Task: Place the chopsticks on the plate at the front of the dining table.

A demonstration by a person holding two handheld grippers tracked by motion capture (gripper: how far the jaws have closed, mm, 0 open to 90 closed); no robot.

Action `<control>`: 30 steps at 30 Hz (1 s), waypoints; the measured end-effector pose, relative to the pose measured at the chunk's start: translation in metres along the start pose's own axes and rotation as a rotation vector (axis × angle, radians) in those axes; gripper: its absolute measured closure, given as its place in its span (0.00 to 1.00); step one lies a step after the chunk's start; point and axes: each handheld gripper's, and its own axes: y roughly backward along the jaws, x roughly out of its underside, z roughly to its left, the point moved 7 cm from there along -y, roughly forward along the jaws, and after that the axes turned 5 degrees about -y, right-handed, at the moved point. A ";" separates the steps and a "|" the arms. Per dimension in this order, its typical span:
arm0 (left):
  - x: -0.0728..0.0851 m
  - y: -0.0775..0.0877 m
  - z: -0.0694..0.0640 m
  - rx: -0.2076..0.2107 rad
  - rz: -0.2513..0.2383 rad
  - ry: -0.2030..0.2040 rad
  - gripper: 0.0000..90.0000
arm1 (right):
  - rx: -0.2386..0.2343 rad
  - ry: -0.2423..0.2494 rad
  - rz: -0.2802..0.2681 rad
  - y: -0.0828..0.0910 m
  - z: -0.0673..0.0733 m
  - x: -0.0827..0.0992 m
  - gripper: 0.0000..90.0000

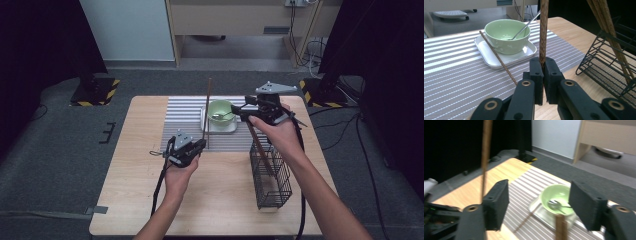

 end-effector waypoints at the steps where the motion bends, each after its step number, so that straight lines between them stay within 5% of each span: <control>1: -0.001 0.000 0.001 -0.001 0.002 -0.002 0.95 | 0.012 0.000 0.004 0.001 -0.003 0.002 0.32; 17: 0.001 0.000 0.008 -0.025 0.019 -0.009 0.95 | 0.162 -0.063 0.021 0.021 -0.070 0.033 0.13; 30: 0.004 -0.006 0.010 -0.033 0.023 -0.009 0.95 | 0.214 -0.107 0.020 0.034 -0.101 0.051 0.11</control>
